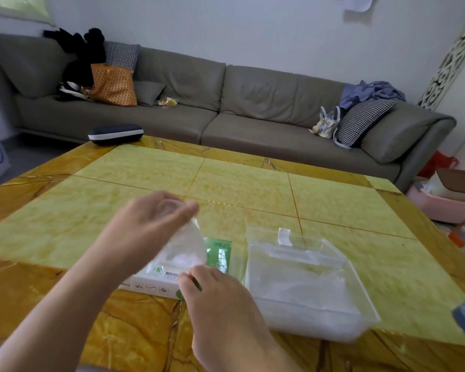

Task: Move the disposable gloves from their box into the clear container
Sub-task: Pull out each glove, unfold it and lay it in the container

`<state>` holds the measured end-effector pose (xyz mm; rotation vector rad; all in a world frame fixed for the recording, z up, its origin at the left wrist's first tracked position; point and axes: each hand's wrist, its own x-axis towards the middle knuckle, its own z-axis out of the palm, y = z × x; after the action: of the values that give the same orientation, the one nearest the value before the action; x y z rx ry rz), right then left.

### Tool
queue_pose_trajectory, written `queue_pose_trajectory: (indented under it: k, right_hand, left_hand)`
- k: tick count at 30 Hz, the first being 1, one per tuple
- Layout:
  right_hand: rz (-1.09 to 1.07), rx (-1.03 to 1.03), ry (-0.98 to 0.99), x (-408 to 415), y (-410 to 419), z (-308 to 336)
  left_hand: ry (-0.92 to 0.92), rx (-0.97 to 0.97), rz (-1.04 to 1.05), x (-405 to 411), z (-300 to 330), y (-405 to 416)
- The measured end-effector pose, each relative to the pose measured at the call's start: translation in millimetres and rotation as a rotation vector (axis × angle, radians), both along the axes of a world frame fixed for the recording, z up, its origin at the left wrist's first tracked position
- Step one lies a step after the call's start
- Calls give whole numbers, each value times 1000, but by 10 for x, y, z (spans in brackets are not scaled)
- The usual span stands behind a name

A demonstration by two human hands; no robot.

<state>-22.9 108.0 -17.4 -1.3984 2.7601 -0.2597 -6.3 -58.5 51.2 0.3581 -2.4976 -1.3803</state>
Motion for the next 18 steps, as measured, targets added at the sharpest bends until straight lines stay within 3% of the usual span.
queue_pose_trajectory:
  k: [3, 5, 8, 15, 18]
  right_hand:
    - [18, -13, 31, 5, 4, -34]
    - [20, -4, 45, 4, 3, -77]
    - [13, -3, 32, 10, -5, -65]
    - [-3, 35, 16, 26, 4, 19]
    - [-1, 47, -7, 32, -3, 46]
  left_hand:
    - [-309, -317, -56, -68, -251, -66]
    - [-347, -353, -33, -104, -329, -121]
    - [-299, -312, -20, -144, -341, -155]
    - [-83, -182, 258, -48, -159, -225]
    - [-22, -116, 256, -5, -102, -312]
